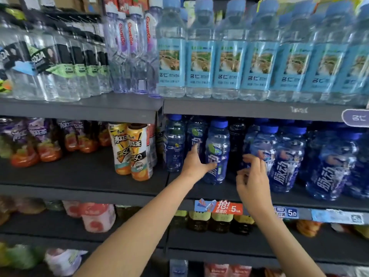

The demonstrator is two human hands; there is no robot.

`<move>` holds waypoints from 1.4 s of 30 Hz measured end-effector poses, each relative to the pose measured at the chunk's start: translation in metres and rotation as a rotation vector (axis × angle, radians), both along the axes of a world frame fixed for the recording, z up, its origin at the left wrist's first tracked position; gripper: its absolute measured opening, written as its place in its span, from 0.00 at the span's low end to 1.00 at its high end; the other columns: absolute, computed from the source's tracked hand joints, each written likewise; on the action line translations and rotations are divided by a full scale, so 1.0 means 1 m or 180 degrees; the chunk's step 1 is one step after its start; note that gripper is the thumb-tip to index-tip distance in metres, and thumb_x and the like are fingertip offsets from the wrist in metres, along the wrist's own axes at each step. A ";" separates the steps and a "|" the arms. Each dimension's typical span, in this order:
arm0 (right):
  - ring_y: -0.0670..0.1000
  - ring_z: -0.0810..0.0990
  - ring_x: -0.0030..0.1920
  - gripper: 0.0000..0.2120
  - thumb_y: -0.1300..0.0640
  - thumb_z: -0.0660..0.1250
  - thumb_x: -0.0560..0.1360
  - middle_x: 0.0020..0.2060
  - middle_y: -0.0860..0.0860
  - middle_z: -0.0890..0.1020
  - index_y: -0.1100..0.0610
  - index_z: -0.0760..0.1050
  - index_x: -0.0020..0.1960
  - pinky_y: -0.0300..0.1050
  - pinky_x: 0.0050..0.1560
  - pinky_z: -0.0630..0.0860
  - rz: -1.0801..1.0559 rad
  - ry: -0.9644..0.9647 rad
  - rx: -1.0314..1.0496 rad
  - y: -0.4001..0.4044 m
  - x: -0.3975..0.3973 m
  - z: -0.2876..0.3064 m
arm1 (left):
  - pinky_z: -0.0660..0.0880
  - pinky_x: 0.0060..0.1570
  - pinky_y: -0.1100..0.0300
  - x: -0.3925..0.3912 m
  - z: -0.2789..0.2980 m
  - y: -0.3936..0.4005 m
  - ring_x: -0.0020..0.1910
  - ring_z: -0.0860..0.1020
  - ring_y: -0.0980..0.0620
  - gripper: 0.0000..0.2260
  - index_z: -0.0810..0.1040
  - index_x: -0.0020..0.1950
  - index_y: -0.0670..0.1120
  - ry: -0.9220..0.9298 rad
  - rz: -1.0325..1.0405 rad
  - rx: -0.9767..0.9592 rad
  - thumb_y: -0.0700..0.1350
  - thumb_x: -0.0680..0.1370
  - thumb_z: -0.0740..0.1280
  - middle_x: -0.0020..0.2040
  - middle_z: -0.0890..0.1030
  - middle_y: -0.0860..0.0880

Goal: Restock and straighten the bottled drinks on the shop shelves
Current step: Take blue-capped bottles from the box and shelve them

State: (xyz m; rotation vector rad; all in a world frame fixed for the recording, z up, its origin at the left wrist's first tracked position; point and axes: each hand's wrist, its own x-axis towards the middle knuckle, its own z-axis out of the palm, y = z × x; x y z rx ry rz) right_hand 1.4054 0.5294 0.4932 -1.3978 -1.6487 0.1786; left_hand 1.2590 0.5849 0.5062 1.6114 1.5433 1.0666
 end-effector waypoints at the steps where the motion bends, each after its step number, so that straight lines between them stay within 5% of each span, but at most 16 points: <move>1: 0.53 0.75 0.44 0.17 0.69 0.59 0.75 0.56 0.51 0.67 0.62 0.66 0.63 0.43 0.43 0.69 0.0016 -0.0002 0.0079 -0.004 -0.009 0.003 | 0.68 0.65 0.55 -0.017 -0.009 -0.016 0.67 0.68 0.49 0.33 0.57 0.74 0.47 0.0016 -0.0012 0.0077 0.44 0.73 0.71 0.71 0.64 0.49; 5: 0.55 0.76 0.41 0.16 0.70 0.61 0.74 0.54 0.56 0.71 0.63 0.68 0.62 0.48 0.42 0.70 0.0519 -0.0077 0.0251 -0.020 -0.080 0.009 | 0.73 0.47 0.68 -0.113 -0.068 -0.095 0.47 0.76 0.58 0.19 0.67 0.65 0.47 -0.0050 0.0306 0.0016 0.37 0.76 0.66 0.55 0.74 0.53; 9: 0.58 0.78 0.41 0.18 0.71 0.64 0.72 0.53 0.59 0.74 0.64 0.68 0.61 0.49 0.39 0.72 0.1571 -0.0633 0.0184 -0.045 -0.195 -0.018 | 0.76 0.47 0.63 -0.248 -0.133 -0.179 0.39 0.76 0.56 0.07 0.72 0.53 0.42 -0.0395 0.1200 -0.0975 0.36 0.76 0.65 0.39 0.77 0.50; 11: 0.61 0.78 0.44 0.18 0.69 0.63 0.73 0.55 0.60 0.74 0.63 0.68 0.62 0.51 0.40 0.74 0.2143 -0.1023 -0.0102 -0.062 -0.257 -0.044 | 0.75 0.55 0.51 -0.313 -0.159 -0.233 0.47 0.79 0.45 0.03 0.75 0.44 0.44 -0.0373 0.1799 -0.1367 0.40 0.73 0.68 0.43 0.80 0.42; 13: 0.64 0.77 0.48 0.18 0.65 0.59 0.76 0.58 0.61 0.73 0.57 0.66 0.64 0.53 0.46 0.72 0.2703 -0.1436 -0.0378 -0.079 -0.322 -0.075 | 0.72 0.58 0.55 -0.374 -0.179 -0.296 0.57 0.76 0.42 0.08 0.78 0.51 0.42 -0.0086 0.2224 -0.1708 0.43 0.74 0.67 0.54 0.79 0.39; 16: 0.60 0.73 0.60 0.21 0.63 0.57 0.77 0.64 0.56 0.70 0.55 0.62 0.69 0.50 0.58 0.71 0.3342 -0.2217 -0.0870 -0.110 -0.422 -0.127 | 0.71 0.57 0.58 -0.456 -0.210 -0.390 0.58 0.76 0.43 0.12 0.76 0.59 0.37 -0.0182 0.2783 -0.1954 0.41 0.78 0.63 0.58 0.78 0.40; 20: 0.55 0.71 0.63 0.22 0.60 0.57 0.79 0.66 0.55 0.68 0.56 0.58 0.72 0.45 0.60 0.67 0.3885 -0.3027 -0.1464 -0.161 -0.539 -0.179 | 0.69 0.27 0.72 -0.555 -0.250 -0.506 0.33 0.77 0.55 0.06 0.78 0.51 0.39 -0.0712 0.3406 -0.2190 0.37 0.78 0.62 0.49 0.78 0.40; 23: 0.54 0.69 0.67 0.22 0.60 0.59 0.78 0.68 0.54 0.67 0.56 0.59 0.71 0.45 0.62 0.68 0.4026 -0.3162 -0.1760 -0.188 -0.606 -0.209 | 0.62 0.17 0.72 -0.604 -0.265 -0.570 0.20 0.72 0.59 0.09 0.75 0.39 0.37 -0.0972 0.3857 -0.2324 0.35 0.79 0.61 0.37 0.79 0.41; 25: 0.55 0.70 0.65 0.22 0.59 0.60 0.78 0.65 0.55 0.69 0.57 0.61 0.70 0.44 0.58 0.69 0.4026 -0.3261 -0.1907 -0.200 -0.646 -0.225 | 0.64 0.18 0.71 -0.631 -0.268 -0.599 0.16 0.71 0.62 0.12 0.74 0.35 0.39 -0.1073 0.4134 -0.2331 0.35 0.78 0.61 0.31 0.76 0.46; 28: 0.57 0.73 0.60 0.18 0.59 0.61 0.77 0.60 0.57 0.72 0.59 0.64 0.65 0.46 0.53 0.71 0.4167 -0.3461 -0.2111 -0.216 -0.702 -0.253 | 0.68 0.33 0.62 -0.669 -0.276 -0.621 0.23 0.76 0.57 0.07 0.75 0.41 0.36 -0.1393 0.4344 -0.2248 0.35 0.78 0.62 0.34 0.77 0.43; 32: 0.59 0.73 0.59 0.11 0.61 0.61 0.77 0.56 0.58 0.73 0.61 0.66 0.58 0.44 0.47 0.66 0.4355 -0.3728 -0.2332 -0.230 -0.781 -0.318 | 0.69 0.38 0.59 -0.724 -0.305 -0.621 0.29 0.78 0.54 0.08 0.73 0.41 0.40 -0.1398 0.4428 -0.2176 0.31 0.78 0.60 0.36 0.77 0.46; 38: 0.59 0.72 0.62 0.17 0.63 0.61 0.76 0.62 0.62 0.73 0.65 0.66 0.65 0.45 0.56 0.67 0.4305 -0.3939 -0.2686 -0.243 -0.917 -0.449 | 0.70 0.37 0.59 -0.840 -0.383 -0.594 0.28 0.78 0.61 0.04 0.73 0.50 0.39 -0.1253 0.4343 -0.2302 0.33 0.77 0.61 0.37 0.77 0.47; 42: 0.60 0.75 0.57 0.12 0.63 0.61 0.75 0.57 0.62 0.76 0.64 0.71 0.58 0.46 0.52 0.70 0.4247 -0.3875 -0.3036 -0.252 -0.996 -0.538 | 0.73 0.44 0.56 -0.917 -0.450 -0.575 0.42 0.78 0.47 0.05 0.74 0.52 0.42 -0.0862 0.3871 -0.2791 0.36 0.77 0.62 0.44 0.79 0.43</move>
